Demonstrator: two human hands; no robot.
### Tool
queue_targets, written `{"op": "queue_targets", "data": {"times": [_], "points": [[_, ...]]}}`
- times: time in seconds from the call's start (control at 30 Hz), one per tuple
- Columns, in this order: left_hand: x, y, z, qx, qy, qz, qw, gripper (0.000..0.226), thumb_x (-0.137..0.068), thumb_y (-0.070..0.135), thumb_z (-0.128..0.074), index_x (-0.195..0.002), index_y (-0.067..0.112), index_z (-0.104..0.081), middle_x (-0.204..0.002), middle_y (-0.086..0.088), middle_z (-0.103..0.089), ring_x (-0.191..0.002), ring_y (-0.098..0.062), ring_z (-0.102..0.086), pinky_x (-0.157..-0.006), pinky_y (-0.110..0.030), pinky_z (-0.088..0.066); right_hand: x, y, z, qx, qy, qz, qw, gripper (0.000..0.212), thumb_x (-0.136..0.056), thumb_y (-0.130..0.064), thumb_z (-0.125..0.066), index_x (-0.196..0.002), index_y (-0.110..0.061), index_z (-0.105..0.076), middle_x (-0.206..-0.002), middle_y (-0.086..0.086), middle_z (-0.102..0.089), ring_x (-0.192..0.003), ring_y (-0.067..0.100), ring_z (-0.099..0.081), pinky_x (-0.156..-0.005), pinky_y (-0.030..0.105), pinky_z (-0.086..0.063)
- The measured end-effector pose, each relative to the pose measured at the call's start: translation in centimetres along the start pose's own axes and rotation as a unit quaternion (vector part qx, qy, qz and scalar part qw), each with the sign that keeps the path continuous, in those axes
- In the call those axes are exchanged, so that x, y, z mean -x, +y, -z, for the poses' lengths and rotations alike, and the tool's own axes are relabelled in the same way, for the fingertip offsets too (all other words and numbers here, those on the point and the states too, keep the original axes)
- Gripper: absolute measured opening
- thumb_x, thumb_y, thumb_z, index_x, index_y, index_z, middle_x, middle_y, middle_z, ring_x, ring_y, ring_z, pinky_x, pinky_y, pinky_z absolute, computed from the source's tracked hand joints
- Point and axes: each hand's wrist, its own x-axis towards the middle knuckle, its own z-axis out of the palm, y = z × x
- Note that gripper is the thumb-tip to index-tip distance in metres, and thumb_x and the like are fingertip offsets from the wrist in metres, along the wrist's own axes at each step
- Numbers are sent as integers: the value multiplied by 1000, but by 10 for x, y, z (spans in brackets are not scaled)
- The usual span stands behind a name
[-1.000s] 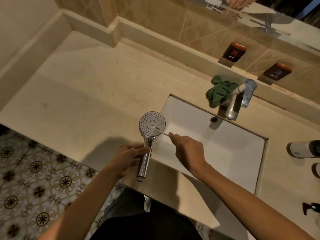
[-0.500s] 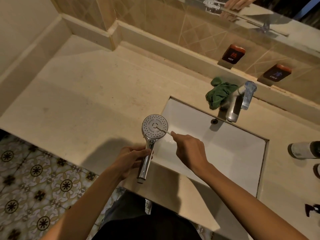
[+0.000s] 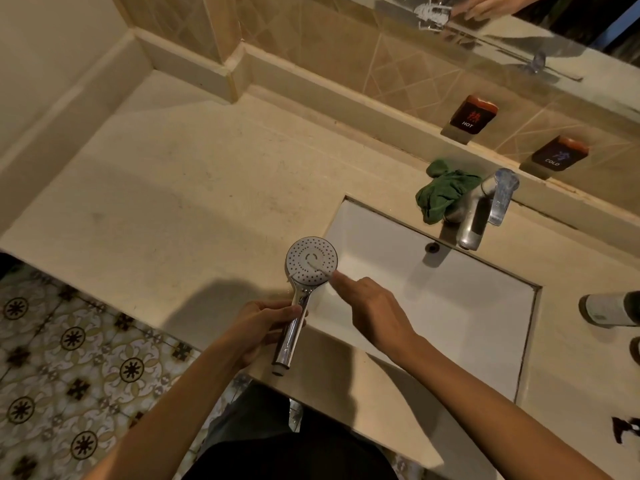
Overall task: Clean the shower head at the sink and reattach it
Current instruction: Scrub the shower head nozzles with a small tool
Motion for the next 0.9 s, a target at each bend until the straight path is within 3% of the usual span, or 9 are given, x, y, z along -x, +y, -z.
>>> {"op": "queue_targets", "data": {"times": [0.17,0.3,0.4,0.5,0.63,0.73,0.8,0.9], "points": [[-2,-4,3,0,1,12,1000,22,-85,18,-74,-104,10,-80,-94,-8,-80,-85,-21,-74,-70,-28,-58,-5,19,5,22,34,-43,998,69,-72,23,-67,-134,-7,-66,-108,19,-77,-76,35,-70,-63,43,-62],[-2,1,3,-3,5,5,1000,19,-86,17,-74,-102,10,-81,-93,-8,-80,-85,-20,-74,-72,-30,-57,1,8,3,-6,-47,5,999,66,-83,14,-65,-144,-12,-59,-97,13,-69,-78,31,-65,-62,40,-57],[-3,7,0,-6,13,-2,1000,19,-88,15,-73,-104,7,-79,-92,-8,-79,-83,-18,-73,-71,-28,-56,-8,22,9,3,-9,-45,999,61,-85,10,-60,-141,-13,-59,-98,17,-71,-78,36,-65,-67,43,-58],[-5,13,-4,-18,18,-6,1000,19,-89,15,-73,-105,7,-79,-98,-11,-79,-83,-16,-73,-67,-25,-56,-4,8,11,-14,-49,7,999,54,-93,4,-57,-143,-15,-58,-95,16,-70,-74,29,-63,-62,42,-57],[-8,22,-8,-29,15,-17,999,22,-90,16,-72,-110,8,-77,-100,-9,-80,-79,-11,-74,-58,-18,-55,-13,17,13,3,3,-14,1000,68,-78,18,-64,-140,-10,-62,-87,17,-72,-68,33,-63,-56,40,-56],[-10,25,-12,-38,16,-10,999,22,-90,17,-72,-110,10,-77,-99,-7,-80,-86,-15,-74,-62,-21,-54,-13,8,11,-16,-36,1,999,64,-88,8,-67,-146,-16,-56,-87,14,-68,-71,29,-62,-62,41,-57],[-11,24,-12,-31,7,-2,999,22,-90,17,-71,-110,9,-77,-103,-8,-79,-87,-15,-73,-64,-22,-54,-16,12,14,1,-18,1,1000,62,-86,10,-68,-142,-15,-60,-86,15,-69,-67,28,-61,-58,40,-57],[-12,19,-10,-4,-9,15,1000,23,-90,12,-70,-111,4,-76,-105,-13,-78,-79,-13,-74,-59,-20,-57,-24,23,19,38,29,-5,999,64,-72,18,-70,-131,-7,-69,-105,20,-78,-62,31,-65,-52,36,-58]]}}
